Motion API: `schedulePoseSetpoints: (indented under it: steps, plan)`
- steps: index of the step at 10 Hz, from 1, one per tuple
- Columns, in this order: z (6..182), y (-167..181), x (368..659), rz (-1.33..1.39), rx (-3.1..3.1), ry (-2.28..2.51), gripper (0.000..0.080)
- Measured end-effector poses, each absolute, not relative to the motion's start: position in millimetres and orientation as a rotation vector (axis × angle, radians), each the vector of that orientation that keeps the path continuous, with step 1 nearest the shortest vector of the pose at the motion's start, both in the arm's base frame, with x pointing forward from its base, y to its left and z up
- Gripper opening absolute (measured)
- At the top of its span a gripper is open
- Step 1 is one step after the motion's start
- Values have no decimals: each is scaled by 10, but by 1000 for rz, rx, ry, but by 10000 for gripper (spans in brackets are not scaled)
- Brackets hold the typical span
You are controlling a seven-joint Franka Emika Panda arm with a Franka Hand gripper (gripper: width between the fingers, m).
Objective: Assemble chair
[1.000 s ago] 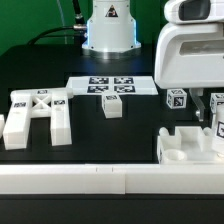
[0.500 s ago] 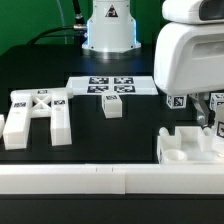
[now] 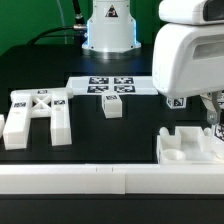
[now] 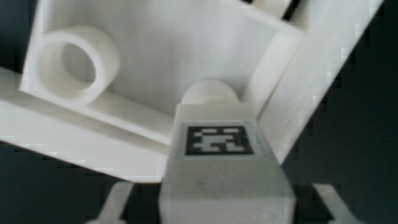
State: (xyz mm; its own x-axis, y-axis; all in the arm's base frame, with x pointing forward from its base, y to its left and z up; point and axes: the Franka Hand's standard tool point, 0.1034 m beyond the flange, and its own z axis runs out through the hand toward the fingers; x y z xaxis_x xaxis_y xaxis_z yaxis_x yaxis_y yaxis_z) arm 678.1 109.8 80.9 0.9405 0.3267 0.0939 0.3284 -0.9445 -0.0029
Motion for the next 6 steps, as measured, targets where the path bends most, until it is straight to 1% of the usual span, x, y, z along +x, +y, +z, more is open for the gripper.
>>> schedulePoseSetpoints:
  steps: [2,6]
  plan:
    - [808,1099,6780,-144,-3079,-484,288]
    - [802,1060,6784,-127,-3083,157,288]
